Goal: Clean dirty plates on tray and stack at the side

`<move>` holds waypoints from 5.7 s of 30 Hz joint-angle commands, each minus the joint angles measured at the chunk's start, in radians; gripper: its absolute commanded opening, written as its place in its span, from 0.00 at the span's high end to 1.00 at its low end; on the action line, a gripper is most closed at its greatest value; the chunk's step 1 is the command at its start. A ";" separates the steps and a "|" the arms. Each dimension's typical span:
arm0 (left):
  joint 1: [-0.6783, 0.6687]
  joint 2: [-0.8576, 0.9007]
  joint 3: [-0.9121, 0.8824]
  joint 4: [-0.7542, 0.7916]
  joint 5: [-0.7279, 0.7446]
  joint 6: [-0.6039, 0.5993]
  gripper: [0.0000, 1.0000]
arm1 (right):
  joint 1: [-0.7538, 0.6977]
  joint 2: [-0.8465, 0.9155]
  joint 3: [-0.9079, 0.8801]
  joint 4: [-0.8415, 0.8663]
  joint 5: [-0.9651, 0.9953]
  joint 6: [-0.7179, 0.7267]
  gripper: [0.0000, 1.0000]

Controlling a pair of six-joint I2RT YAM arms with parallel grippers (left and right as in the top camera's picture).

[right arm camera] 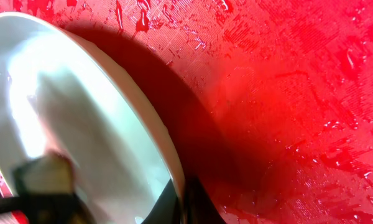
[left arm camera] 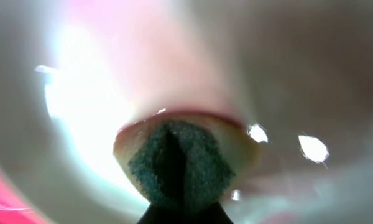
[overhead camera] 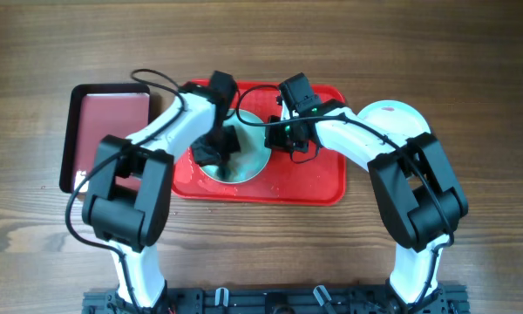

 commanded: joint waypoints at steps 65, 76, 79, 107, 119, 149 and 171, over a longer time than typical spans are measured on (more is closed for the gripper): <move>0.233 -0.124 0.052 0.081 0.182 0.180 0.96 | 0.548 -0.557 -0.032 -0.078 1.876 -0.656 0.96; 0.233 -0.123 0.052 0.081 0.183 0.180 0.96 | 0.547 -0.557 -0.032 -0.062 1.841 -0.656 0.96; 0.233 -0.123 0.052 0.081 0.183 0.180 0.96 | 0.547 -0.557 -0.032 -0.069 1.714 -0.655 0.96; 0.393 -0.171 0.271 -0.205 -0.041 0.179 0.96 | -0.762 -0.517 -0.383 -0.166 0.380 -0.194 0.89; 0.605 -0.189 0.238 -0.159 -0.214 0.192 0.96 | -0.718 -0.519 -0.139 -0.258 0.036 -0.341 0.33; 0.589 -0.406 0.383 -0.185 -0.182 0.184 0.00 | -0.519 -1.293 0.067 -0.583 0.066 -0.051 0.00; 0.589 -0.406 0.383 -0.185 -0.182 0.184 0.00 | -0.406 -1.993 -1.169 0.244 0.103 -0.473 0.00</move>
